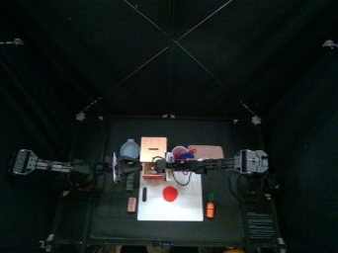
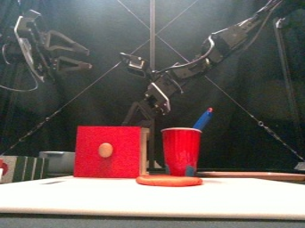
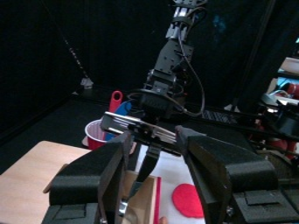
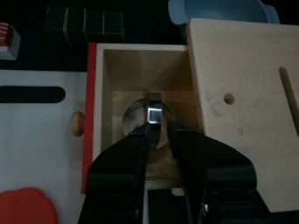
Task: Get the cutter from the drawer then cut the dough then place the extra dough in the bowl
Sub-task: Place the cutter on the board
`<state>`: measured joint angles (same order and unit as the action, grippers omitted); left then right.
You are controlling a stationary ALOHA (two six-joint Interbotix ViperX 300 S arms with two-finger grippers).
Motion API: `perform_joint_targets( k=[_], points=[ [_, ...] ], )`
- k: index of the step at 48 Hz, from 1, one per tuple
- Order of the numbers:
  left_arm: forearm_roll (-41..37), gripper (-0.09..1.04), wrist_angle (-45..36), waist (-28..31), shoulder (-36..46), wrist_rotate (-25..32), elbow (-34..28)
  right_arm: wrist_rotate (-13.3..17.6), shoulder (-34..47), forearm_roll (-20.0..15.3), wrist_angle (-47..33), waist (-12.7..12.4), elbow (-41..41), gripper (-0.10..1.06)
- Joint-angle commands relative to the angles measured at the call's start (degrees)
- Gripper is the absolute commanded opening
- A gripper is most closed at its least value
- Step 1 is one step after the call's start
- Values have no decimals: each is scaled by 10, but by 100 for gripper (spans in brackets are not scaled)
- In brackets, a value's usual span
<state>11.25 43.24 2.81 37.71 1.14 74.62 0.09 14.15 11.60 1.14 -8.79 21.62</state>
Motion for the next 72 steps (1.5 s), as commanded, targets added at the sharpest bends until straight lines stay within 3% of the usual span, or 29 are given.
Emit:
perform_joint_targets(
  k=[1, 20, 53, 61, 72],
  points=[
    [2, 83, 4, 4, -1, 1, -6, 1, -11, -4, 1, -1, -13, 65],
    [11, 83, 4, 7, -1, 0, -3, 0, -11, -11, 1, 0, -18, 74],
    [33, 83, 4, 7, -1, 0, 9, -4, 18, -8, 20, -3, -46, 74],
    [33, 83, 4, 7, -1, 0, 9, -4, 18, -5, 23, 0, -45, 69],
    [34, 83, 5, 7, -1, 0, 9, -8, 19, 4, 27, 0, -46, 51]
  ],
)
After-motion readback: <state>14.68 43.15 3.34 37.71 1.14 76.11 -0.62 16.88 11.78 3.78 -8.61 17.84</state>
